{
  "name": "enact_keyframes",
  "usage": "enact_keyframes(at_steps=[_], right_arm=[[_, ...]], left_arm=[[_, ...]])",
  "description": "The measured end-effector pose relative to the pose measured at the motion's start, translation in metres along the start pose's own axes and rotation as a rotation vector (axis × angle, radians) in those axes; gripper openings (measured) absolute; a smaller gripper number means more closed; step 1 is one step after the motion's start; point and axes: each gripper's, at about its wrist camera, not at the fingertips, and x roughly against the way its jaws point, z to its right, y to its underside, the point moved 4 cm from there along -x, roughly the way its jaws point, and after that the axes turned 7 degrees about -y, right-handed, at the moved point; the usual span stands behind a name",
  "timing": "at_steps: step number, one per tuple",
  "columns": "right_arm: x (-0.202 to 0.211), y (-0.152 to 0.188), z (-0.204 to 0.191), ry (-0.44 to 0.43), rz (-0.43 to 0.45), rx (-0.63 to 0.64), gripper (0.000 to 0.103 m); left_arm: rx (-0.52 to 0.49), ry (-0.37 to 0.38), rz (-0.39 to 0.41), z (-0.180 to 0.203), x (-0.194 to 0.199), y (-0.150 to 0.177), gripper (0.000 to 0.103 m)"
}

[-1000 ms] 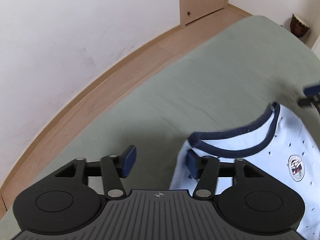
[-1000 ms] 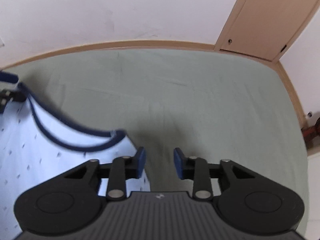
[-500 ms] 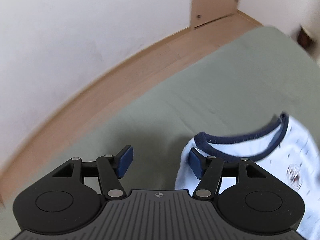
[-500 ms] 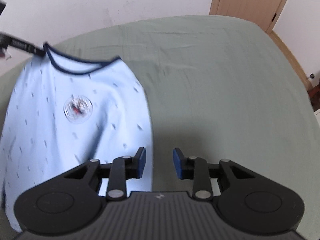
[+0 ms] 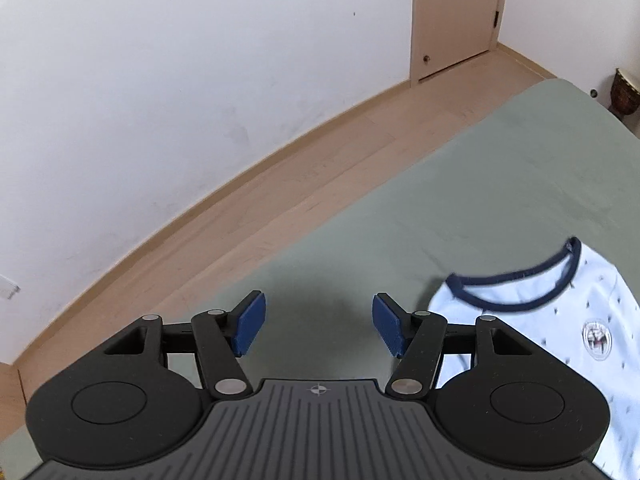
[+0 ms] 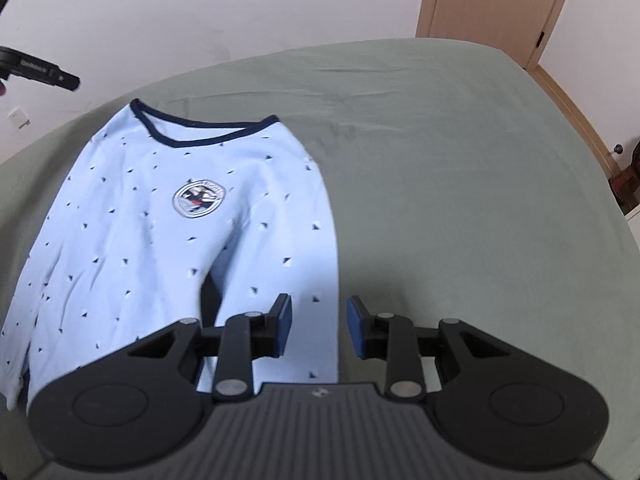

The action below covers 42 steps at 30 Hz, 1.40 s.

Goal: Fold clothes
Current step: 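Move both open grippers back over the spread shirt toward its sleeves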

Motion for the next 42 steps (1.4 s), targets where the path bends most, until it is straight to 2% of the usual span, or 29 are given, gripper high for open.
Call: enact_keyframes(at_steps=[2,4,10,15,21,24,31,39,42], right_arm=[[0.001,0.006,0.001,0.001,0.005,-0.013,0.032],[0.002,0.014,0.003,0.003,0.01,-0.032,0.032],[0.012,0.038,0.004,0.01,0.043,-0.068,0.032],[0.028,0.062,0.004,0.006,0.117,-0.13,0.032],[0.043,0.101,-0.001,-0.004,0.193,-0.195,0.034],[0.05,0.12,0.0,0.006,0.221,-0.226,0.046],[0.051,0.155,0.01,-0.021,0.199,-0.272,0.047],[0.021,0.179,0.014,-0.079,0.134,-0.326,0.047],[0.018,0.183,0.011,-0.068,0.14,-0.312,0.047]], left_arm=[[-0.044,0.009,0.024,0.013,0.02,0.023,0.058],[-0.069,0.015,0.052,0.033,0.041,0.06,0.058],[-0.083,-0.022,0.11,0.064,0.065,0.127,0.059],[-0.018,-0.042,0.127,0.077,0.076,0.165,0.059],[0.095,-0.023,0.104,0.086,0.089,0.202,0.059],[0.122,-0.021,0.094,0.092,0.09,0.217,0.059],[0.127,-0.007,0.07,0.112,0.092,0.239,0.059],[0.124,-0.023,0.105,0.113,0.108,0.23,0.059],[0.123,-0.024,0.121,0.118,0.121,0.221,0.059]])
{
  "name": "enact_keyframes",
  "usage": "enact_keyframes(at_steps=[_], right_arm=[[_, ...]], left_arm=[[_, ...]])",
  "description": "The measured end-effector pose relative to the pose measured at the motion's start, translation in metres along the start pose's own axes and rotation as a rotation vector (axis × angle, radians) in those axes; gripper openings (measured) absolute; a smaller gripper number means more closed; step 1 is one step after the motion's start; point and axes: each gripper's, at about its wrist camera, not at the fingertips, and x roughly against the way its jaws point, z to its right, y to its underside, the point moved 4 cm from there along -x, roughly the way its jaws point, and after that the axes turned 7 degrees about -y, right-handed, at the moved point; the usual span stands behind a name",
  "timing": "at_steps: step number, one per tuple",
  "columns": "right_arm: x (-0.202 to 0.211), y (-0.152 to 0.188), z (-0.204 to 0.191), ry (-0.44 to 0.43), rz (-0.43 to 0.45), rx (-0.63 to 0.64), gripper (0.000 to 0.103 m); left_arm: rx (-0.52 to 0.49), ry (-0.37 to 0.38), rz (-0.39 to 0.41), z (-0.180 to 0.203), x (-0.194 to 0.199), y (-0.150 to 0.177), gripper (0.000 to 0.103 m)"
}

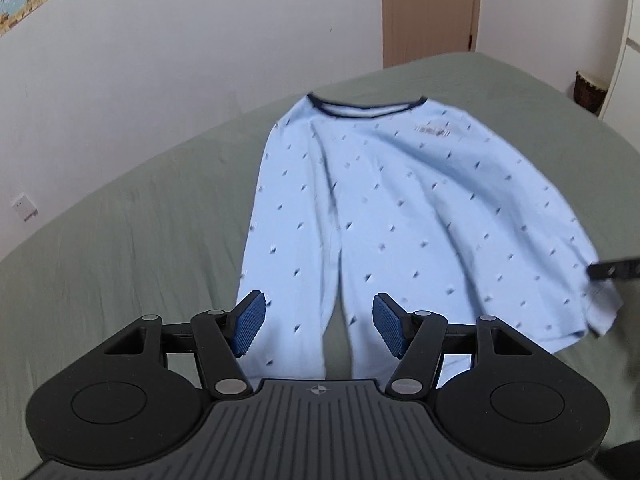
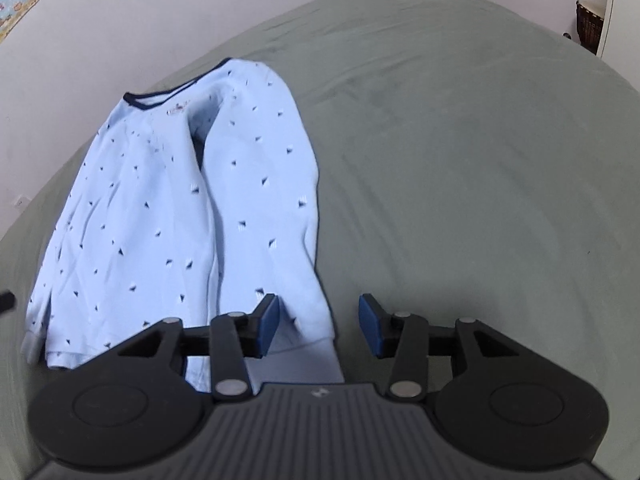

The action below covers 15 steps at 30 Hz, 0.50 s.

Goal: Fold clothes
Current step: 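Move both open grippers back over the spread shirt toward its sleeves, then grasp the sleeve cuff with the right gripper and pull it outward, then release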

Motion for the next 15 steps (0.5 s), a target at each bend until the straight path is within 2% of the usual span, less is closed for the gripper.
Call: enact_keyframes(at_steps=[12,14,15], right_arm=[[-0.002,0.006,-0.009,0.012,0.0,0.049,0.047],[-0.002,0.007,-0.012,0.013,0.001,0.058,0.042],[-0.002,0.007,-0.014,0.005,-0.001,0.063,0.031]], left_arm=[[-0.007,0.064,0.045,0.019,0.05,-0.003,0.059],[-0.011,0.063,0.045,0.022,0.053,0.0,0.059],[-0.009,0.066,0.043,0.024,0.054,0.003,0.059]])
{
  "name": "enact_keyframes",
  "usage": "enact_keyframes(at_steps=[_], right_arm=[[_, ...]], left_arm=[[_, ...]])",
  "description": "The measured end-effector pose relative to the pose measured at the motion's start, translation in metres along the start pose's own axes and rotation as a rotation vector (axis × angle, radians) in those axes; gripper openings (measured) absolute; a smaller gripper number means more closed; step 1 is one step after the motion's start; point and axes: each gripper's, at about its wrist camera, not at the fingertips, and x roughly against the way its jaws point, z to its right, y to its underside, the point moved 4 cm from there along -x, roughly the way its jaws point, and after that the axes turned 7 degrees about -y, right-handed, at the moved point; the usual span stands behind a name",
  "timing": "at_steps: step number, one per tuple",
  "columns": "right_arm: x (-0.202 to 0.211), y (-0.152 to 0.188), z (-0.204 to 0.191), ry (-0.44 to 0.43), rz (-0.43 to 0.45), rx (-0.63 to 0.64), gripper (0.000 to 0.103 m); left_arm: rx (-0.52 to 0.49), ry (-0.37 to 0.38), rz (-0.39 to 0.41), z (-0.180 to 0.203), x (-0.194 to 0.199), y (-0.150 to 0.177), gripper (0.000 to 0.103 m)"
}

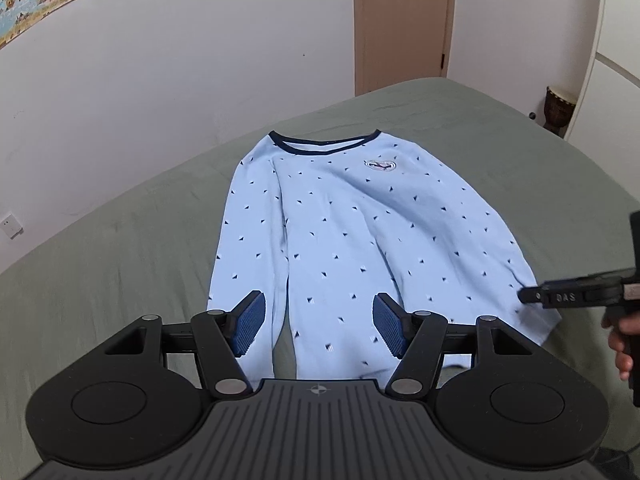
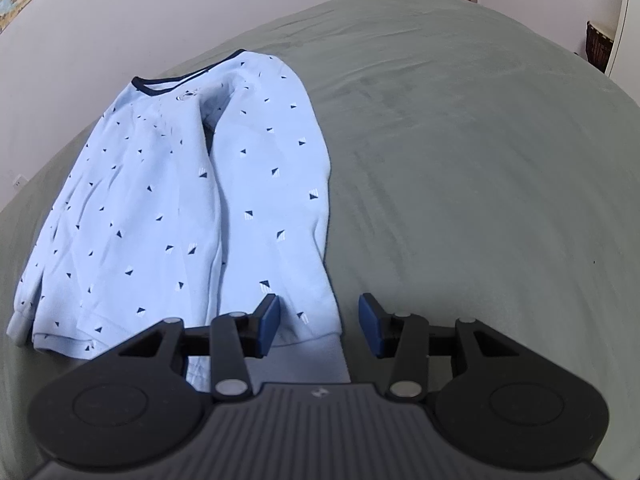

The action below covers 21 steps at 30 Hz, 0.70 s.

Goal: Fold clothes
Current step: 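Grasp the sleeve cuff with the right gripper and pull it outward, then release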

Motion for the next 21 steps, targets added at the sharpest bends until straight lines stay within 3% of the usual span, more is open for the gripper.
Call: enact_keyframes(at_steps=[2,4,6,10,21], right_arm=[[0.0,0.0,-0.003,-0.011,-0.003,0.012,0.026],[0.002,-0.001,-0.004,-0.019,-0.005,0.016,0.013],[0.007,-0.004,-0.002,-0.023,0.0,0.016,0.01],[0.025,-0.015,0.006,-0.009,0.038,0.033,0.009],[0.06,-0.077,0.077,0.199,0.114,0.085,0.009]], left_arm=[[0.012,0.006,-0.004,0.003,0.001,0.003,0.059],[0.02,0.035,-0.009,0.01,0.004,0.007,0.059],[0.02,0.06,-0.011,0.019,0.008,0.007,0.059],[-0.03,0.108,0.012,0.045,0.019,0.002,0.059],[-0.065,0.148,0.051,0.077,0.028,-0.016,0.059]])
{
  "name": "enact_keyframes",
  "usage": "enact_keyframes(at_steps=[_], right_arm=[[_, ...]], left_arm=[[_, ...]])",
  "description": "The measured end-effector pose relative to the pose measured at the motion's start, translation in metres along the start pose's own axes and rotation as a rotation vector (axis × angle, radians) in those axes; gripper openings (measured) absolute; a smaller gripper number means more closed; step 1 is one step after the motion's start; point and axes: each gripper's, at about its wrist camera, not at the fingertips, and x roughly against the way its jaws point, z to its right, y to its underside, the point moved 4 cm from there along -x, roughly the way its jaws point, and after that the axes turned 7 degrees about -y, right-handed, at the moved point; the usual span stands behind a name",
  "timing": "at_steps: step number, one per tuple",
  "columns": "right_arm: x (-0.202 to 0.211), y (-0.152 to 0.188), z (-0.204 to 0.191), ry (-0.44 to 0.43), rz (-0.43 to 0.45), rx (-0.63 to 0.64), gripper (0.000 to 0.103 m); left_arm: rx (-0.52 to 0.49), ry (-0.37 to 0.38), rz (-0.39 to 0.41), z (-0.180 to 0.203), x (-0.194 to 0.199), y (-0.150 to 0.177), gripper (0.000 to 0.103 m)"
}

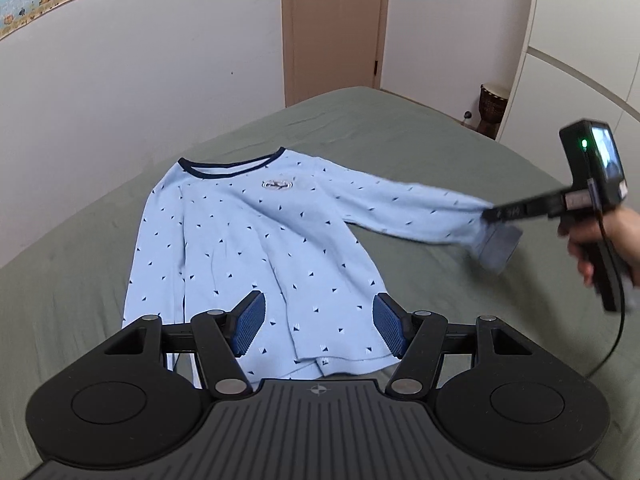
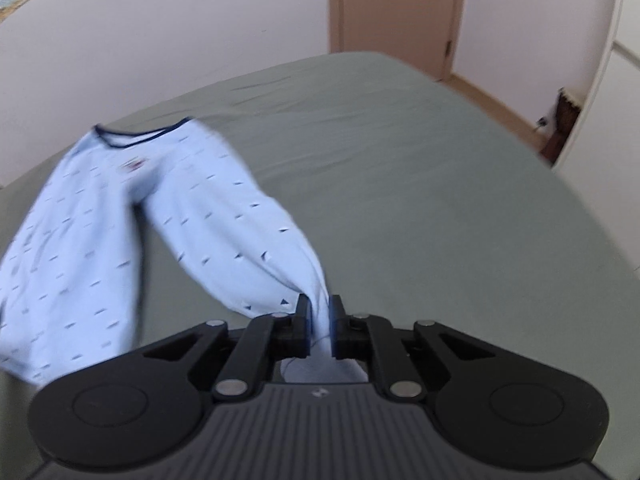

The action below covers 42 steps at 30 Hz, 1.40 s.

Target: Fold clothes

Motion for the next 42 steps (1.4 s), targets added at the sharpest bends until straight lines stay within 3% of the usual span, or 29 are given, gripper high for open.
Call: enact_keyframes(at_steps=[5,8,11,14,16,21,25,27,29,33,39,42], right_arm=[[-0.025,-0.01,0.026,0.036,-0.039,-0.049,0.009],[-0.036,-0.009,0.029,0.078,-0.052,-0.052,0.028],[-0.035,-0.007,0.027,0.088,-0.028,-0.066,0.03],[-0.018,-0.005,0.016,-0.002,0.01,-0.104,0.035],[-0.006,0.0,0.005,-0.075,0.019,-0.125,0.049],[0.01,0.021,-0.038,-0.232,-0.004,-0.14,0.05],[0.016,0.029,-0.061,-0.192,0.033,-0.091,0.05],[0.007,0.035,-0.059,-0.215,-0.031,-0.137,0.05],[-0.004,0.038,-0.047,-0.166,-0.06,-0.163,0.05],[0.002,0.03,-0.018,0.047,0.013,-0.124,0.049],[0.007,0.021,0.011,0.115,0.036,-0.099,0.052],[-0.003,0.024,0.029,0.107,0.007,-0.17,0.053]], left_arm=[[0.001,-0.009,-0.014,-0.001,-0.006,0.0,0.059],[-0.001,-0.014,-0.028,-0.002,-0.01,0.002,0.059],[0.005,-0.026,-0.043,-0.006,-0.014,0.005,0.059],[0.022,-0.04,-0.058,-0.015,-0.019,0.009,0.059],[0.03,-0.054,-0.069,-0.022,-0.023,0.013,0.059],[0.029,-0.105,-0.088,-0.043,-0.03,0.027,0.059],[0.051,-0.149,-0.135,-0.067,-0.04,0.043,0.059],[0.073,-0.148,-0.145,-0.074,-0.04,0.047,0.059],[0.091,-0.145,-0.149,-0.079,-0.038,0.049,0.059],[0.07,-0.125,-0.13,-0.076,-0.032,0.047,0.059],[0.072,-0.105,-0.133,-0.066,-0.038,0.041,0.059],[0.059,-0.096,-0.129,-0.059,-0.039,0.038,0.059]])
